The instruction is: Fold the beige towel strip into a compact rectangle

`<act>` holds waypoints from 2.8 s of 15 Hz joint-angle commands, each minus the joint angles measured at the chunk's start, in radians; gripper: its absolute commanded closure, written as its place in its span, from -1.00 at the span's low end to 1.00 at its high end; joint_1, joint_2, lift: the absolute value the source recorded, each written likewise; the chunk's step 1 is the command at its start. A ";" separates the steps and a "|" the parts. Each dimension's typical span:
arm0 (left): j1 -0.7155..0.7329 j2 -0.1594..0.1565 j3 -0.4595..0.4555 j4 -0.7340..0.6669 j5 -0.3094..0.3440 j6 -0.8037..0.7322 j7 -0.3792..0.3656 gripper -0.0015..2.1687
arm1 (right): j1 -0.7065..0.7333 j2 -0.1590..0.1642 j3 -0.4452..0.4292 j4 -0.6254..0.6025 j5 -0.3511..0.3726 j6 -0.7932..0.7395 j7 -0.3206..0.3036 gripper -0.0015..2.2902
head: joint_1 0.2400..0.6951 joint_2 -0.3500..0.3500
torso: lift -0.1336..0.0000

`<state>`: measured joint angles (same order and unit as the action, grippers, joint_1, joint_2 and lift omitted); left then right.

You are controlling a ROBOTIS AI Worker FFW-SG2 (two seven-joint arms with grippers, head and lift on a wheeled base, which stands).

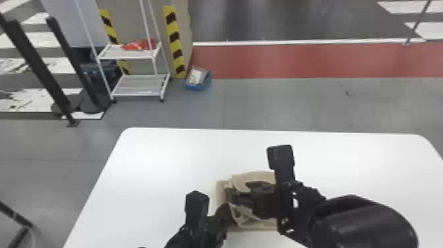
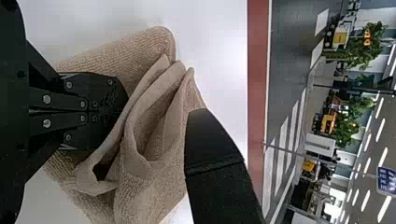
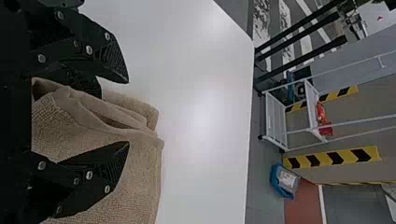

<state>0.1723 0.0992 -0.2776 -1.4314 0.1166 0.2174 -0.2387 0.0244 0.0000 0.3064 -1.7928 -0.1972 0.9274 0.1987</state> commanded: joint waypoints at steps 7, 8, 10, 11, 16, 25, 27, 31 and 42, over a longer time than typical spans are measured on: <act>0.095 0.016 0.060 -0.162 0.002 0.024 -0.017 0.47 | 0.183 0.001 -0.099 -0.226 -0.068 -0.005 0.042 -0.96 | 1.00 0.32 | 1.00; 0.118 0.028 0.084 -0.213 0.009 0.043 -0.019 0.47 | 0.207 0.001 -0.124 -0.237 -0.076 0.002 0.051 -0.96 | 1.00 0.32 | 1.00; 0.161 0.033 0.150 -0.299 0.015 0.064 -0.040 0.47 | 0.249 0.001 -0.164 -0.281 -0.102 0.026 0.073 -0.96 | 1.00 0.31 | 1.00; 0.171 0.033 0.172 -0.322 0.015 0.061 -0.040 0.47 | 0.269 -0.002 -0.171 -0.301 -0.103 0.023 0.082 -0.93 | 1.00 0.33 | 1.00; 0.156 0.033 0.215 -0.305 0.028 0.018 -0.080 0.47 | 0.408 -0.005 -0.242 -0.323 -0.097 -0.115 0.162 -0.58 | 1.00 0.45 | 1.00; -0.152 0.023 0.107 0.105 -0.078 -0.071 -0.252 0.47 | 0.511 -0.005 -0.286 -0.157 -0.051 -0.367 0.189 0.35 | 1.00 0.03 | 1.00; -0.198 0.022 0.087 0.164 -0.092 -0.080 -0.252 0.47 | 0.506 -0.005 -0.286 -0.131 -0.053 -0.382 0.196 0.39 | 1.00 0.00 | 1.00; -0.289 0.016 0.012 0.252 -0.133 -0.089 -0.246 0.47 | 0.494 -0.002 -0.288 -0.094 -0.057 -0.385 0.177 0.39 | 1.00 -0.05 | 1.00; -0.304 0.007 0.024 0.247 -0.239 0.024 -0.214 0.50 | 0.319 0.001 -0.247 0.058 -0.048 -0.333 0.076 0.39 | 1.00 -0.10 | 1.00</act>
<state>-0.1488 0.1013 -0.2707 -1.1590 -0.1203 0.2302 -0.4504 0.3640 0.0000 0.0551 -1.7472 -0.2458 0.5901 0.2797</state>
